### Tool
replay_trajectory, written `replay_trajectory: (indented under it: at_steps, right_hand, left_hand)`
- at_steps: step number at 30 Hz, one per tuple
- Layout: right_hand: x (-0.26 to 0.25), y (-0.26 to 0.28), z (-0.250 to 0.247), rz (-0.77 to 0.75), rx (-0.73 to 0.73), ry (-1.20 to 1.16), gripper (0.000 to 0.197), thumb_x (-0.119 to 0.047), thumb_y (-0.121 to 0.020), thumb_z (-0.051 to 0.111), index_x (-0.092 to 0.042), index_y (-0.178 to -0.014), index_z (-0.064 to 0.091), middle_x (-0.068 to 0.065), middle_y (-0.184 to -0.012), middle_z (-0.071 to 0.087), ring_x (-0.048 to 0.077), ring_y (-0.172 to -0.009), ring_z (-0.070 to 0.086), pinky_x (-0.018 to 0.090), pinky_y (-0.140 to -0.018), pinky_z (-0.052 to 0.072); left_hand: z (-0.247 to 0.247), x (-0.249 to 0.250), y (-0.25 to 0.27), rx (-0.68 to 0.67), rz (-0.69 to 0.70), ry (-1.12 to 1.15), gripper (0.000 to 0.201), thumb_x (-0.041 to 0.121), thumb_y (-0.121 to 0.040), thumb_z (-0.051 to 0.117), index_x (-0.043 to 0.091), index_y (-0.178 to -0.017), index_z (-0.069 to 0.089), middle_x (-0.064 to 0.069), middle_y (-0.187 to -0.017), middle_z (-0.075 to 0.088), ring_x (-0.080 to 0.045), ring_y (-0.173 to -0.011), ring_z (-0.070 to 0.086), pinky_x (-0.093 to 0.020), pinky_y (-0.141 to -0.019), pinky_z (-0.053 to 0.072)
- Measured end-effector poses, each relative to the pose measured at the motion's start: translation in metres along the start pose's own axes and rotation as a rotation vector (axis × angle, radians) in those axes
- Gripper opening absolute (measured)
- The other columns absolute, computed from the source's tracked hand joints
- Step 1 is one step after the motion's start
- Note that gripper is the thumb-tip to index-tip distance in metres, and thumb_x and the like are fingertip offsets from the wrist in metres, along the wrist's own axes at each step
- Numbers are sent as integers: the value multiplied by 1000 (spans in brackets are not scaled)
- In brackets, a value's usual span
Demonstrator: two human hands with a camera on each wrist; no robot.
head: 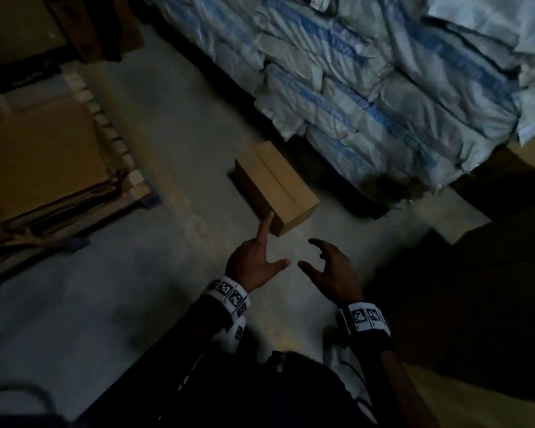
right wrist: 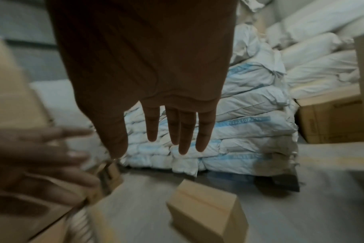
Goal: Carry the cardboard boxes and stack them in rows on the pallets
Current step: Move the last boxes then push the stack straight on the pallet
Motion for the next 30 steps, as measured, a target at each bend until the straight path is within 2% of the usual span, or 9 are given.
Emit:
replay_trajectory:
  at_steps: [4,9,14,16,19,21,24,27,30]
  right_hand:
    - [3,-75,-17,67,29,-4,64,-48,-93,70,-25,-149,49,6,-150,50,26,-129,56,41,-101,50]
    - [47,-169,-20,135,-30,-15,64,-46,-93,72,-25,-148,50,7,-149,52,28,-127,58,37,-99,48]
    - [118,-273,-1,243,-145,-44,66,-42,-93,72,-23,-151,46,12,-148,53,33,-128,57,42,-102,49]
    - [148,-315,16,287,-215,-51,69,-42,-94,71,-23,-153,42,13,-150,51,35,-131,54,45,-104,48]
    - [201,-380,48,354,-323,25,73,-43,-95,69,-25,-157,34,13,-151,48,35,-136,48,44,-106,44]
    - [235,-422,71,367,-376,85,76,-43,-95,68,-25,-159,29,13,-154,45,35,-138,46,44,-108,43]
    - [290,-488,109,378,-408,155,81,-45,-95,67,-26,-161,23,13,-156,41,36,-139,44,45,-109,43]
    - [332,-548,141,380,-381,202,87,-49,-94,68,-29,-162,18,14,-157,39,39,-138,44,51,-106,46]
    - [368,-603,167,363,-309,218,95,-53,-89,72,-35,-163,15,11,-165,27,38,-147,32,56,-112,40]
  left_hand:
    - [3,0,-82,-151,-22,-59,117,56,-85,75,45,-159,-14,-12,-149,54,-33,-128,58,-40,-100,50]
    - [8,-25,-177,-195,-141,-94,118,57,-83,76,48,-157,-16,-17,-133,64,-35,-116,65,-45,-94,55]
    - [32,-42,-272,-289,-208,-204,113,45,-90,73,39,-160,-14,-19,-116,70,-38,-97,69,-39,-76,54]
    - [45,-53,-313,-317,-242,-209,109,44,-90,73,43,-160,-12,-18,-118,70,-37,-99,68,-43,-81,56]
    - [73,-79,-376,-300,-304,-130,102,43,-90,73,54,-156,-4,-13,-142,59,-36,-122,61,-50,-100,52]
    - [100,-102,-413,-304,-349,-101,100,45,-89,73,54,-156,0,-12,-144,57,-36,-127,58,-51,-104,49]
    - [155,-140,-466,-410,-434,-130,103,69,-79,64,58,-153,-8,-12,-135,62,-34,-122,60,-53,-106,46]
    - [210,-176,-519,-466,-420,-143,101,59,-91,64,52,-157,-12,-12,-136,60,-32,-119,60,-43,-103,46]
    - [250,-210,-571,-423,-443,-214,100,61,-92,62,51,-156,-15,-15,-132,58,-33,-112,60,-45,-95,49]
Point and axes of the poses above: each hand's wrist, its own y-axis away from the middle knuckle, its own z-axis out of the palm, x = y × z, the point moved 6 cm from there along -y, towards the middle knuckle
